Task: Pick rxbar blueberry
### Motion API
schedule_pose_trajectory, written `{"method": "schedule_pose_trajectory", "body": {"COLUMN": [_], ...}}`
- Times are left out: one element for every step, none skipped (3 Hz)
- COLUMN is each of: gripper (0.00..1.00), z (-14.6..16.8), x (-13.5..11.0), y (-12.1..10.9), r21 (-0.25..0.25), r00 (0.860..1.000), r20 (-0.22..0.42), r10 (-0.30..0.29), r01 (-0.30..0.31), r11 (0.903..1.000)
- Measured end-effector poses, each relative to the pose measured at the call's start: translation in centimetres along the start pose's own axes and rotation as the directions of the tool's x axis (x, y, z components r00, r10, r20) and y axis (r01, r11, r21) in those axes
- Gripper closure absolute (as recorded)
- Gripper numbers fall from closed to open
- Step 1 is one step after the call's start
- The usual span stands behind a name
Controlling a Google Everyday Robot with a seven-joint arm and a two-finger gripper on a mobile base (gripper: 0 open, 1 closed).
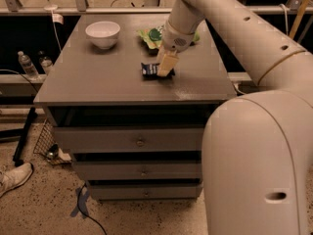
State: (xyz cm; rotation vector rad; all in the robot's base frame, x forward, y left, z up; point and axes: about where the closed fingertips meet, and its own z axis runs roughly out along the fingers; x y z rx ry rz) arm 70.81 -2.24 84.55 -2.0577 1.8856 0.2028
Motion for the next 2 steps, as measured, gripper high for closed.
{"method": "schedule_pose_trajectory", "body": {"gripper": [1.0, 1.0], "z": [-2.7, -5.3], "x": [0.4, 0.1], "y": [-1.3, -2.3], "r21": [0.061, 0.114], "r00": [0.999, 0.997], "r20": [0.043, 0.072], "r10": [-0.002, -0.025], "r01": [0.0, 0.016], "r11": [0.9982, 0.9933]}}
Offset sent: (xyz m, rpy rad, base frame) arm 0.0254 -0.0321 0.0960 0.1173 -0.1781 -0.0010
